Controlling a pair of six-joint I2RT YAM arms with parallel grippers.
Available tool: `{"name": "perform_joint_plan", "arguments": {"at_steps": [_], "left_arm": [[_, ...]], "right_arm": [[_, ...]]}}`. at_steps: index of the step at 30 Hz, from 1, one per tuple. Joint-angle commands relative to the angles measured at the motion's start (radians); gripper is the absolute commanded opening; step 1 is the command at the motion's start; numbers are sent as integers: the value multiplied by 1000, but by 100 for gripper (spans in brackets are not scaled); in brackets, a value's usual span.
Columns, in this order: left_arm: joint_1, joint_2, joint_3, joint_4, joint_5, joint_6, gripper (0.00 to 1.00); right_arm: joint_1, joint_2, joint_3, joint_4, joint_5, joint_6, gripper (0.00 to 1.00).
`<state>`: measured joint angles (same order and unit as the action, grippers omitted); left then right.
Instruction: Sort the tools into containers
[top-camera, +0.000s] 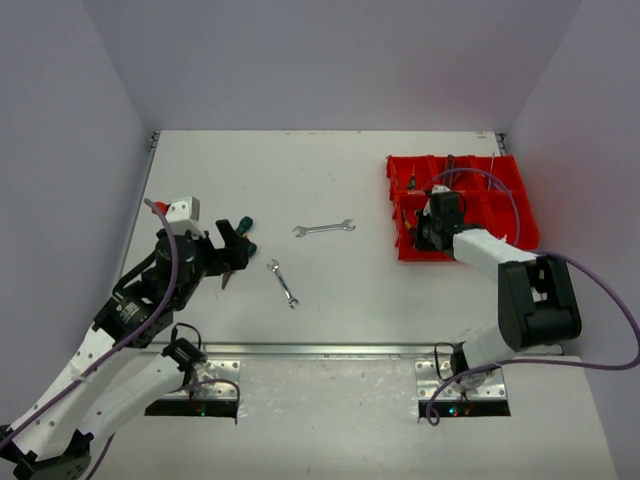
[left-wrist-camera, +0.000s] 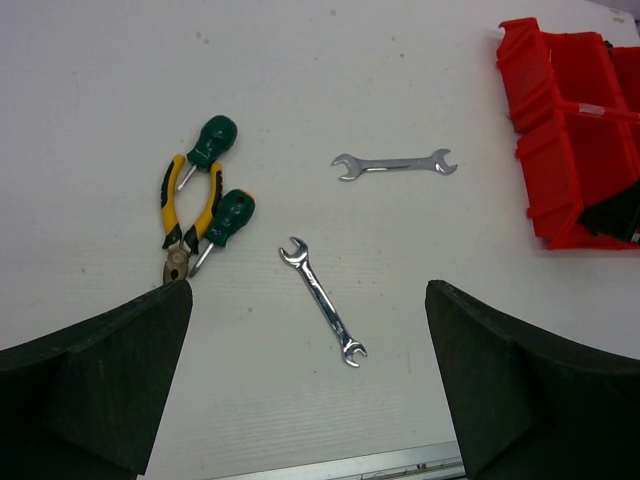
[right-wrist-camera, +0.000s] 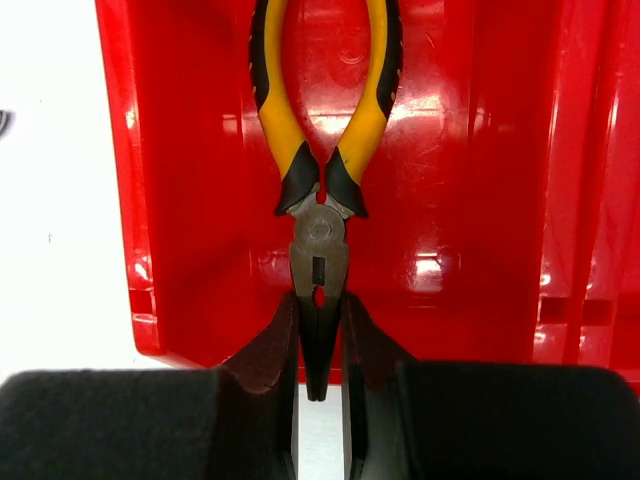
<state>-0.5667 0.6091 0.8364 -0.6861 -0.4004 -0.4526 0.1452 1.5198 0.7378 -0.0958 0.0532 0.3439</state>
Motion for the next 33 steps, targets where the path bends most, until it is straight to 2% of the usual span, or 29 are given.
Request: {"name": "perform_joint_plan", "arguments": {"at_steps": [1,2,3,5,7,13,16,19,22,23,25,27,30,33], "left_arm": [[8,-13,1,48,-2,9,100],[8,-15,0,48,-2,8,100],[8,-16,0,48,-1,8,100],[8,-17,-1,49,-1,8,100],[8,-17,-2,50,0,9,100],[8,-15,-2,49,-3,6,100],[8,-1,-3,50,-5,5,100],[10,34,1,41,-16,0,100],[8,138,19,4,-102,-28,100],[12,220,29,-9,-151,-39,100],[27,369,70,-52,-142,-36,100],[58,480,125,-61,-93,-35,100],[175,599,140,16,56,6,100],[356,757,161,44,213,41,100]], "right_arm": [[-4,21,79,11,17,17,23],[-4,19,77,8,22,24,41],[-5,13,75,2,25,28,51],[-4,-9,75,-14,24,38,60],[-4,-41,78,-27,25,45,65],[-6,-180,97,-90,-15,64,72],[-2,-281,107,-124,-50,83,79],[5,-358,90,-137,-162,100,97],[8,-444,76,-181,-243,102,99],[8,-475,70,-198,-263,102,99],[8,-514,60,-227,-329,94,99],[8,-541,53,-265,-395,78,99],[8,-579,13,-269,-473,73,99],[8,-629,-33,-252,-498,70,99]]}}
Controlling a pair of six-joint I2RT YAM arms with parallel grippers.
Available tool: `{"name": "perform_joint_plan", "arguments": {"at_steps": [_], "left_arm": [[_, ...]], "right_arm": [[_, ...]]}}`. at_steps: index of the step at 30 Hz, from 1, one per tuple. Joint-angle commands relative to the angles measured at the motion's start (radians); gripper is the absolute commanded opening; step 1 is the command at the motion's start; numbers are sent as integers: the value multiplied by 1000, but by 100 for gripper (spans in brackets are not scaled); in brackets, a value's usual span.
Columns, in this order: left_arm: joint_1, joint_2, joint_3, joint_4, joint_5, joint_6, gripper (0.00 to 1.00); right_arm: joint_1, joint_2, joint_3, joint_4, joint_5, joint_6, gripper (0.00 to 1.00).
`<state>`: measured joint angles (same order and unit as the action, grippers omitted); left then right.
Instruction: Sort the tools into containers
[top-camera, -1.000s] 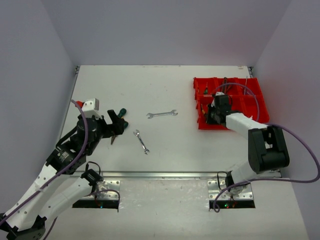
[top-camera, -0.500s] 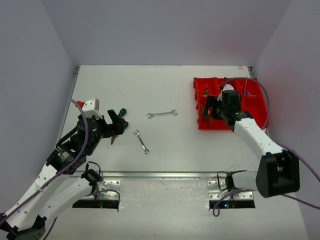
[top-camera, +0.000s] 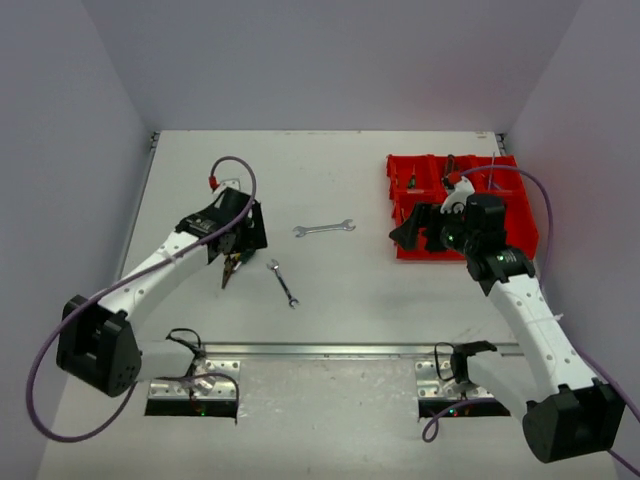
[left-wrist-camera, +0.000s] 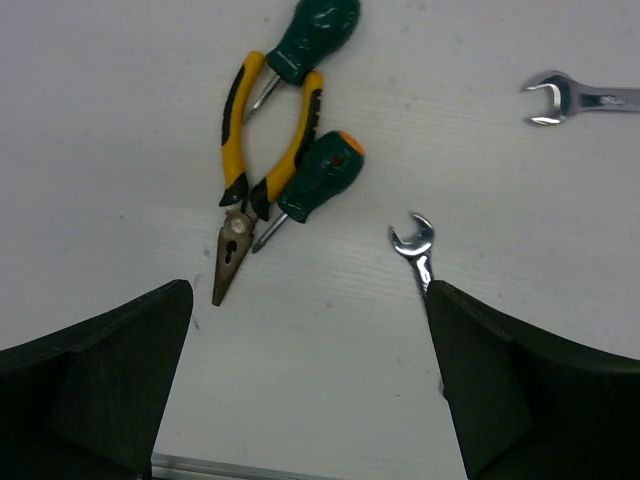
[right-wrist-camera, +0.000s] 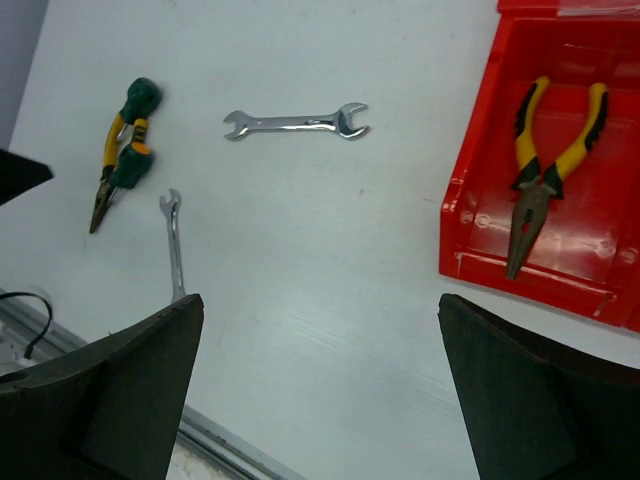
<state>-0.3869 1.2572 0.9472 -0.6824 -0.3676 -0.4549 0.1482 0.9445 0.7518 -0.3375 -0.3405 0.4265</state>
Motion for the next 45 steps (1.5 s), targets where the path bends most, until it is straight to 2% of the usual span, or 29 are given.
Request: {"name": "perform_joint_plan", "arguments": {"at_steps": [1,7,10,14,19,23,28,34,40,45], "left_arm": [[213,150,59,45,204,46,100],[299,293,114,60,271,24,99],[319,297,115,71,270,15,91],[338,298,107,72,227,25,72],[360,305,87,98,233,29,58],[361,356,86,108,234,27,54],[361,406,58,161,244,-15,44],[361,452,37,193,226,-27,42],[359,466,3,213,188,-58,37],[359,456,-38,218,133,-85,17]], "right_arm": [[5,-68,-55,-9,-105,-15,99],[5,-105,-81,8,-129,-19,99],[7,-113,-90,14,-133,-13,99],[10,-133,-101,20,-137,-6,99],[16,-155,-112,31,-127,-2,99],[20,-157,-112,29,-122,-2,99],[28,-155,-118,31,-110,-3,99],[35,-147,-120,31,-96,-3,99],[45,-148,-123,28,-72,-7,99],[51,-144,-123,26,-62,-10,99]]}}
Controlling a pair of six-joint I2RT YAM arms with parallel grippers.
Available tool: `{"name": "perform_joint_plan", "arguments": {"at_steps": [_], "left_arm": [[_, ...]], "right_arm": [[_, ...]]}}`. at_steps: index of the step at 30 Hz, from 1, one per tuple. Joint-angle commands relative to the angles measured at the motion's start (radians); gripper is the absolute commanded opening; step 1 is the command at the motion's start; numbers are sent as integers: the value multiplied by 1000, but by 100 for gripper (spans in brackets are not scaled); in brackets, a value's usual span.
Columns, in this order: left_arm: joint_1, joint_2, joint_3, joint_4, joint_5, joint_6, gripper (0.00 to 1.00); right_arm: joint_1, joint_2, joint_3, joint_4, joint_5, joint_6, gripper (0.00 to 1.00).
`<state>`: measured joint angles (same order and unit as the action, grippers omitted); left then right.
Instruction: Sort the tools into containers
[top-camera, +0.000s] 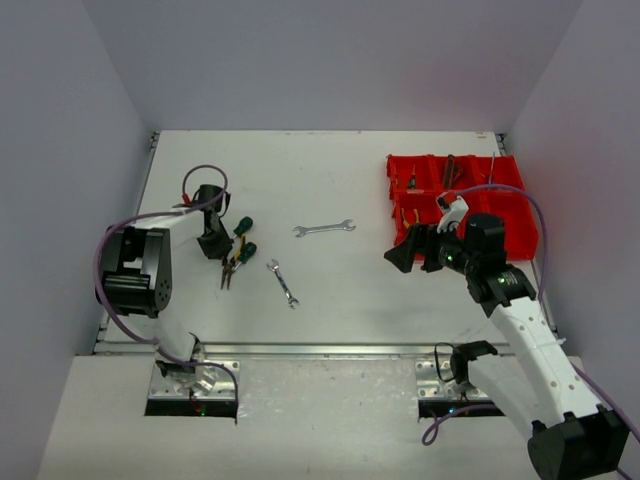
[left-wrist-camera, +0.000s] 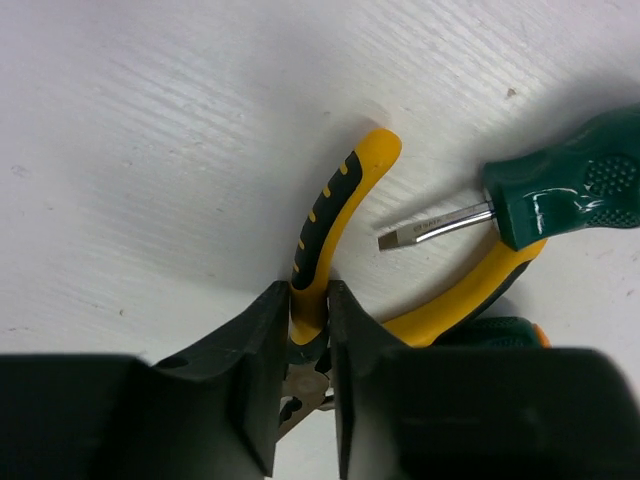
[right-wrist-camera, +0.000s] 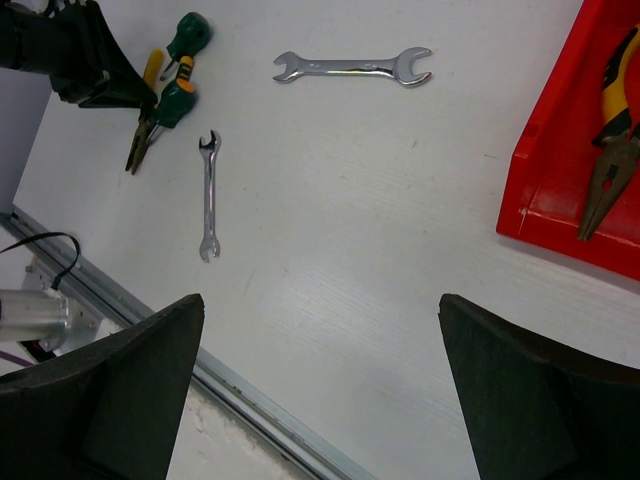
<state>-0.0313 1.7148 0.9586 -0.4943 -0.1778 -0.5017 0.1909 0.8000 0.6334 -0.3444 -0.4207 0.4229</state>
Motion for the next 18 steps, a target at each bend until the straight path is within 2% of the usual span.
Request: {"name": "perform_joint_plan", "arguments": {"at_steps": [1,5,8,14,18], "left_arm": [[4,-8,-56,29,-63,-44,14],[4,-32,-73,30,-72,-55,9],[4,-80,-81,8,-101,-73,0],[4,-205,-95,-30,-152,-110,0],[4,-317,-92,-41,-129,-100,0]], "right_arm": [[8,1,-5,33,20,-6,99],[10,1,-6,33,24,-7,99],[12,3,-6,34,26,-7,99],[12,4,-8,33,30,-7,99],[12,4,-7,35,33,-9,99]]}}
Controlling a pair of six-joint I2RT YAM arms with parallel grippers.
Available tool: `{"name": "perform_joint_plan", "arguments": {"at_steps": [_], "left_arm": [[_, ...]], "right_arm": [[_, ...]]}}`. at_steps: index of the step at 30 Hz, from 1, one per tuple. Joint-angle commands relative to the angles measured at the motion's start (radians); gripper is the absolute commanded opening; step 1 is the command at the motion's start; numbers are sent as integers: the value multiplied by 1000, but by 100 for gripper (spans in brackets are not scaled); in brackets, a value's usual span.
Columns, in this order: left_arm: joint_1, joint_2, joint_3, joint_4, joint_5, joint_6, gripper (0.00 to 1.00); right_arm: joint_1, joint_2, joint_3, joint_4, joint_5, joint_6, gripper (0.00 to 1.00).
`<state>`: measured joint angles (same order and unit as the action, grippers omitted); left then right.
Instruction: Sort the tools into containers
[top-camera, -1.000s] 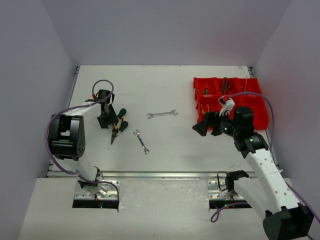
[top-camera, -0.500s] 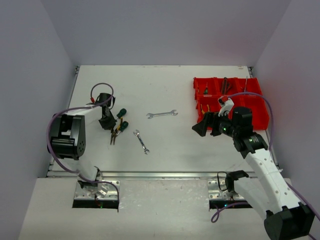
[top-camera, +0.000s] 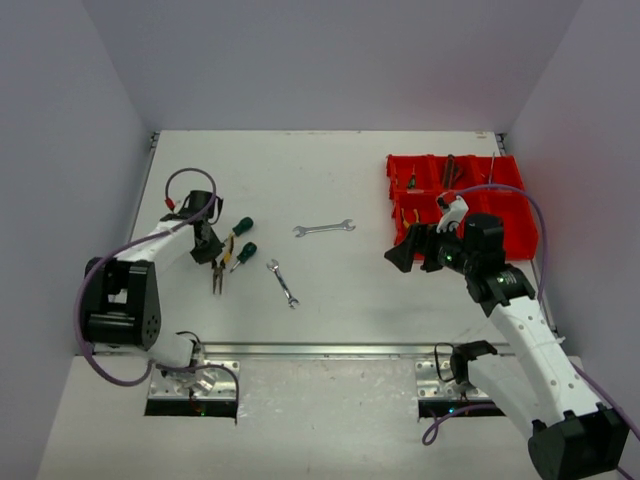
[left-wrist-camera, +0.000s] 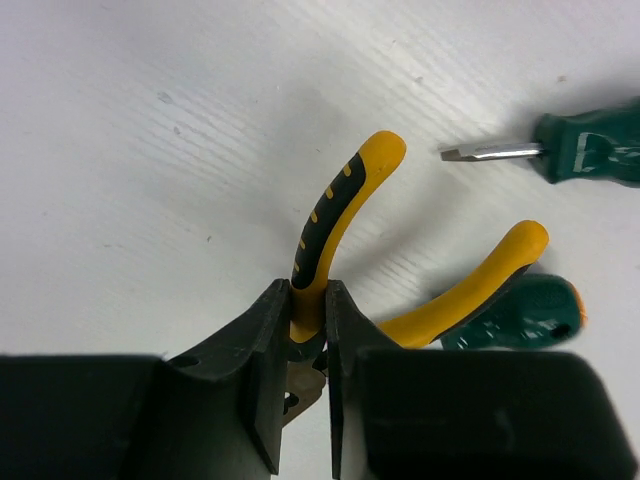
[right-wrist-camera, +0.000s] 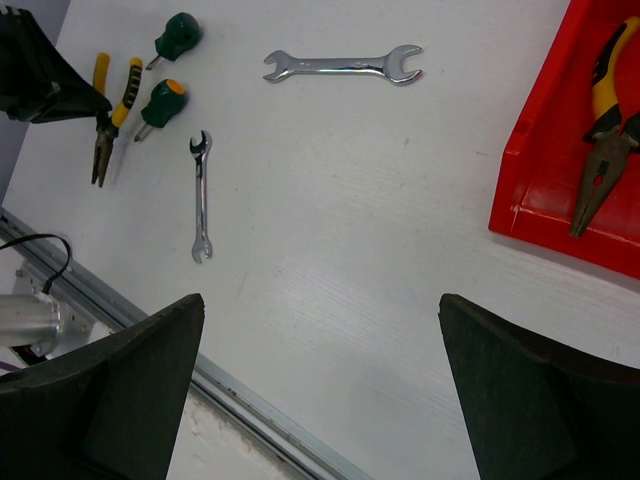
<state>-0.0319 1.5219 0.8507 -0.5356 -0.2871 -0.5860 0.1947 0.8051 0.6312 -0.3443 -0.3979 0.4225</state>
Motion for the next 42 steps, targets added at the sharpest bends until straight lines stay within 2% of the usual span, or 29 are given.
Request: {"name": "perform_joint_plan", "arguments": {"at_steps": [1,6,10,12,17,19,21,23,26,30,34,38,42], "left_arm": [[4,-146,22,-5,-10,-13,0],[4,-218,48,-43,16,0,0],[-13,-310,47,-9,115,29,0],[-70,-376,48,33,189,58,0],[-240,-424,103,48,218,27,0],[-298,-430,98,86,255,-26,0],[-346,-439,78,136,273,-72,0],[-379,-447,53,186,295,-115,0],[-437,-461,9,291,334,-173,0],[-541,-465,-18,359,317,-253,0],[-638,-465,-43,411,253,-312,0],[-694,-450,-53,431,250,-339,0],[-739,-446,-58,444,225,-345,0]], "right_arm": [[8,-1,-5,34,10,-8,99],[8,1,-5,37,13,-8,99],[9,-2,-13,49,2,-4,99],[8,-9,-31,101,-89,11,99],[10,16,-53,261,-378,105,99],[16,34,-58,310,-455,160,99],[51,33,-77,384,-463,215,99],[120,32,-79,412,-413,225,99],[273,39,-74,432,-254,224,99],[367,96,-71,506,-139,262,94],[439,154,-44,520,19,257,91],[494,215,18,473,188,251,90],[505,263,44,474,240,276,84]]}}
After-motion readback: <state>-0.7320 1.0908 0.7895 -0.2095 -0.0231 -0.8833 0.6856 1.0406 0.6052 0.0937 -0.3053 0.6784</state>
